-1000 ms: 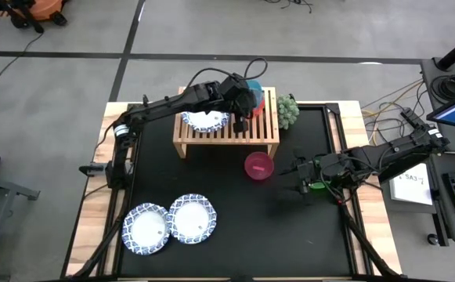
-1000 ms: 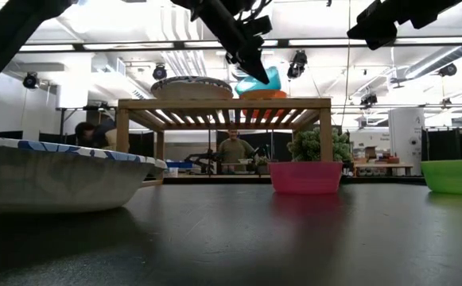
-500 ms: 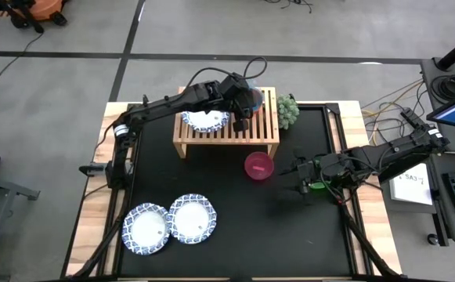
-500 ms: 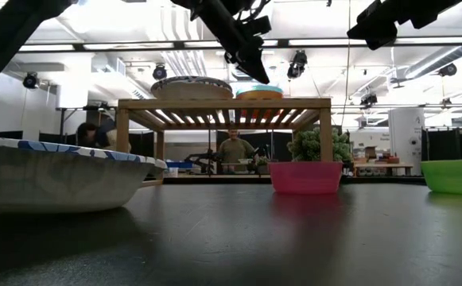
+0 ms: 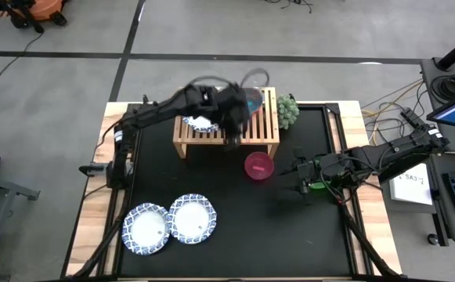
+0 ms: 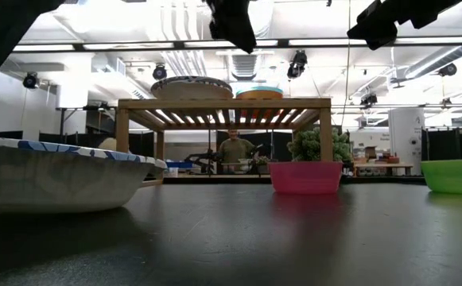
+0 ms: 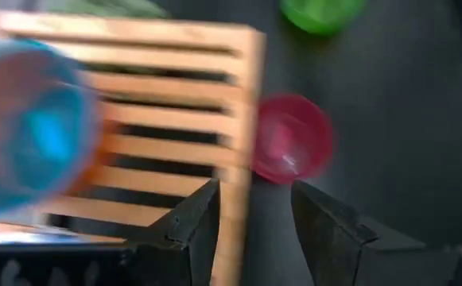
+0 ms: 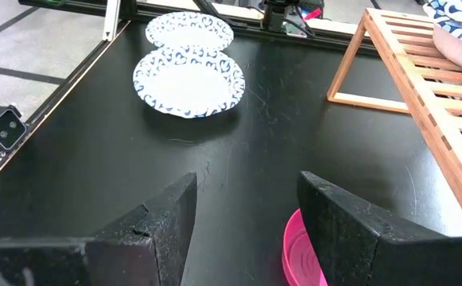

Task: Place and stack bowls onto a shelf
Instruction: Stack the right white patterned bowl on the other white patterned bowl on the shelf

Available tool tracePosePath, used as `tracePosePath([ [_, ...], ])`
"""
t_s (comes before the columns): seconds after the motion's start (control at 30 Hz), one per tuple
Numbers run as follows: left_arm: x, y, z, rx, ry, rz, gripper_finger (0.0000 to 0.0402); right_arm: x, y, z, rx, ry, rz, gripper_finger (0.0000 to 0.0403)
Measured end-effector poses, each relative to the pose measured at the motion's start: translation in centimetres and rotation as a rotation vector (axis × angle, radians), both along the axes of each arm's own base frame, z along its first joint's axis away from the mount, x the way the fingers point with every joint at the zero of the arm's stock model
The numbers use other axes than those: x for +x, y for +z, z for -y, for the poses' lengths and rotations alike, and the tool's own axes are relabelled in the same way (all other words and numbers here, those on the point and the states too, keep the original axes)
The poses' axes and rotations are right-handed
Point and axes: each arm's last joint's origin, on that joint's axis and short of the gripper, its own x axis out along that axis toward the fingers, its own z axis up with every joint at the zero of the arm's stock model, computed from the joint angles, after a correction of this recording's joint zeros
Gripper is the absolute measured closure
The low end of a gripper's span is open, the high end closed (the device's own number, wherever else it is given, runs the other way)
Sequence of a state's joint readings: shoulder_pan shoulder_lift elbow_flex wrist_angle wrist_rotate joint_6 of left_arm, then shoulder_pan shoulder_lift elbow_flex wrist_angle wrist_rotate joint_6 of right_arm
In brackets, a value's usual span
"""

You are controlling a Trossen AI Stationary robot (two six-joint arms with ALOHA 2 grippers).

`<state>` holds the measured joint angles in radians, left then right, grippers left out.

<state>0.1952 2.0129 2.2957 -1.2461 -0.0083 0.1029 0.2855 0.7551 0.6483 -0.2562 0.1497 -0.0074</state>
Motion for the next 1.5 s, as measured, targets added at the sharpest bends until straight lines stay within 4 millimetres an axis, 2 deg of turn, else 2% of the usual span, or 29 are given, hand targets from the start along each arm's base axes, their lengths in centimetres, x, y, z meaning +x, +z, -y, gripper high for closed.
tracePosePath([
  [0.2,0.4,-2.5,8.4,-0.061,-0.135,-0.150,0.0270,0.0,0.0,0.0,0.009,-0.004,0.004,0.0195],
  [0.37,-0.4,-5.5,15.6,-0.066,-0.261,-0.284,0.0274,0.0,0.1,0.0,0.011,-0.005,0.006,0.0195],
  [0.47,-1.4,-7.5,18.6,-0.064,-0.298,-0.365,0.0274,0.0,0.1,0.0,0.018,-0.007,0.005,0.0195],
  [0.53,-2.1,-8.9,19.7,-0.067,-0.284,-0.425,0.0275,0.0,0.1,0.0,0.022,-0.010,0.004,0.0195],
  [0.63,-3.8,-10.3,20.2,-0.079,-0.217,-0.493,0.0275,0.0,0.1,0.0,0.025,-0.011,0.004,0.0195],
  [0.77,-6.7,-11.7,19.4,-0.086,-0.101,-0.541,0.0275,0.0,0.1,0.0,0.035,-0.015,0.007,0.0195],
  [1.03,-13.8,-14.1,16.8,-0.129,0.086,-0.431,0.0275,0.1,0.3,0.0,0.042,-0.014,0.032,0.0195],
  [1.13,-15.9,-15.2,16.0,-0.170,0.130,-0.377,0.0275,0.1,0.3,0.0,0.042,-0.014,0.032,0.0195],
  [1.3,-17.8,-17.1,15.3,-0.217,0.171,-0.312,0.0278,0.1,0.3,0.0,0.042,-0.015,0.033,0.0195],
  [1.5,-18.6,-19.3,15.0,-0.224,0.212,-0.314,0.0292,0.1,0.3,0.0,0.042,-0.015,0.033,0.0195],
])
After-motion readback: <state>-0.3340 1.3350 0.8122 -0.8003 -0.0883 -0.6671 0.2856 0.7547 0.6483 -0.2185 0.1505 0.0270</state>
